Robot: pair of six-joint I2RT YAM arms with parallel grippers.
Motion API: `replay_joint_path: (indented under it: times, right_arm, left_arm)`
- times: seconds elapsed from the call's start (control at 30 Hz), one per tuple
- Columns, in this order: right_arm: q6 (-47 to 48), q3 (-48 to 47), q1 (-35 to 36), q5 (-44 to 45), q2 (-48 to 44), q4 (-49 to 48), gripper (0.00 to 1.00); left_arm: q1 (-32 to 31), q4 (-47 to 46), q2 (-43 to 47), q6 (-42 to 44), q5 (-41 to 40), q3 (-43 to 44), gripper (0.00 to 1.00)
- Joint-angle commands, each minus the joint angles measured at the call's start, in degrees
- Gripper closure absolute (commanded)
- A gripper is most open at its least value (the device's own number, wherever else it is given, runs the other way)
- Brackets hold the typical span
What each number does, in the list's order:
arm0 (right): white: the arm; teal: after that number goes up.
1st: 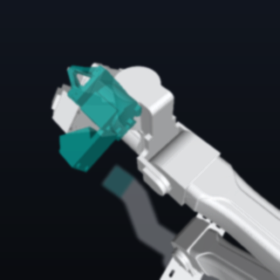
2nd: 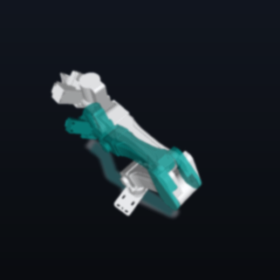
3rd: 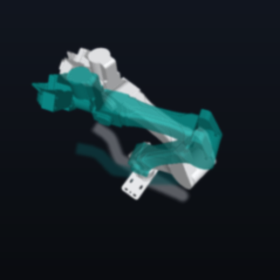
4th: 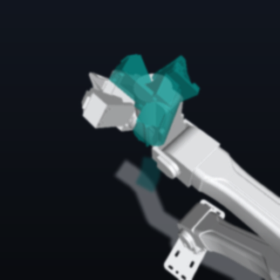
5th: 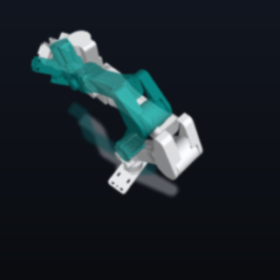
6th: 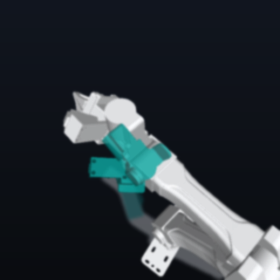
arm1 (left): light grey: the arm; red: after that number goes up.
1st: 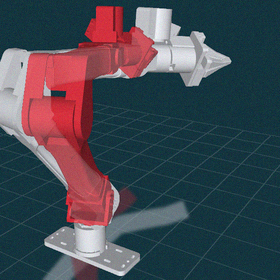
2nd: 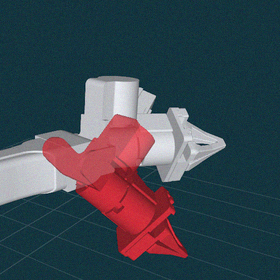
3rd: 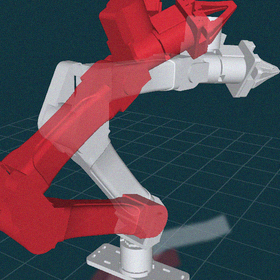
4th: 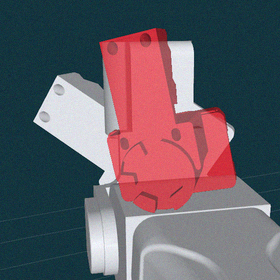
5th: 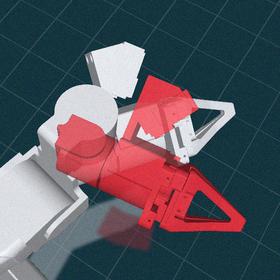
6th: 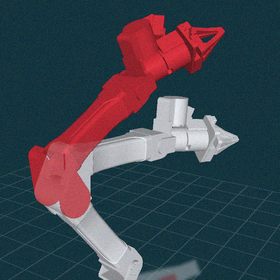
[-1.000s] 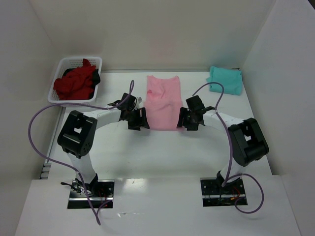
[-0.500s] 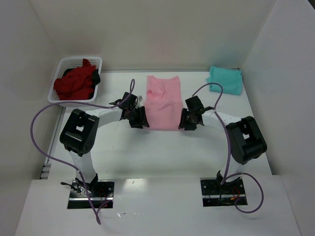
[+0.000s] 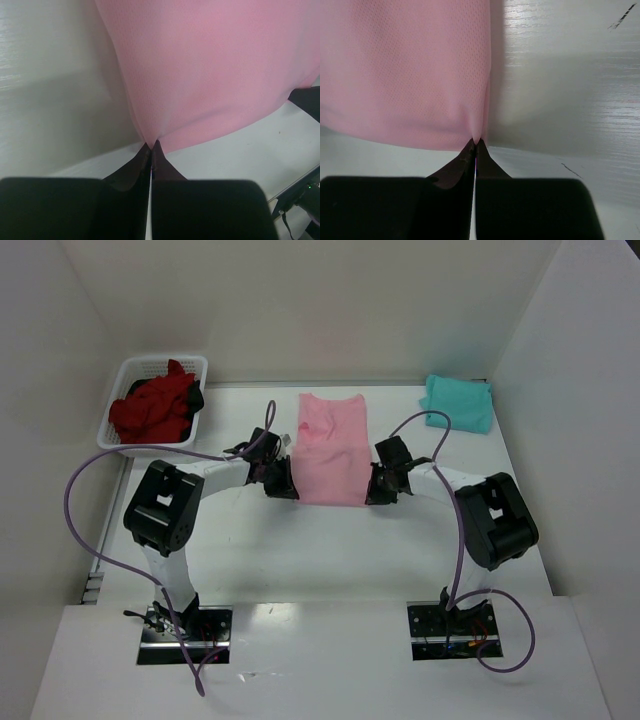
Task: Fold and stack the t-shirts
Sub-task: Grab one side of the 2/3 rectangular tshirt with both arms, then fold the long partially folded tshirt into a neat square
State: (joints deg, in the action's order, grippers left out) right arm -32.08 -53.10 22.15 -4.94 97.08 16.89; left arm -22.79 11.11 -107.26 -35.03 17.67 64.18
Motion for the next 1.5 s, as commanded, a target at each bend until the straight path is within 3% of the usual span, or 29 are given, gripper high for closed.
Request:
replay_joint_path:
  times: [0.0, 0.2, 0.5, 0.77, 1.13, 1.47]
  right_arm:
    - [0.0, -0.03, 0.26, -0.07, 0.04, -1.95, 1.0]
    - [-0.15, -1.13, 0.26, -1.55, -4.34, -0.02, 1.0]
    - [-2.37, -0.1, 0.26, -4.2, -14.32, 5.66, 1.0]
    - [-3.43, -6.93, 0.26, -3.49, -23.77, 11.58, 1.0]
    - [-0.9, -15.01, -1.55, -2.96, -13.85, 5.36, 1.0]
    - [4.56, -30.28, -4.83, -4.28, 1.86, 1.83, 1.0]
  left_arm:
    - [0.2, -1.53, 0.08, -0.77, -1.06, 1.21, 1.0]
    - [0.2, 1.35, 6.23, -1.07, -1.06, -0.3, 1.0]
    - [-3.09, 13.39, 15.51, 1.28, -2.91, 0.33, 1.0]
    - [-4.28, 19.02, 25.35, -1.55, -6.59, 2.71, 1.0]
    - [-0.77, 18.69, 16.91, 2.14, -8.53, 15.65, 1.0]
    - [4.89, 16.93, 4.46, 4.44, -4.5, 27.1, 1.0]
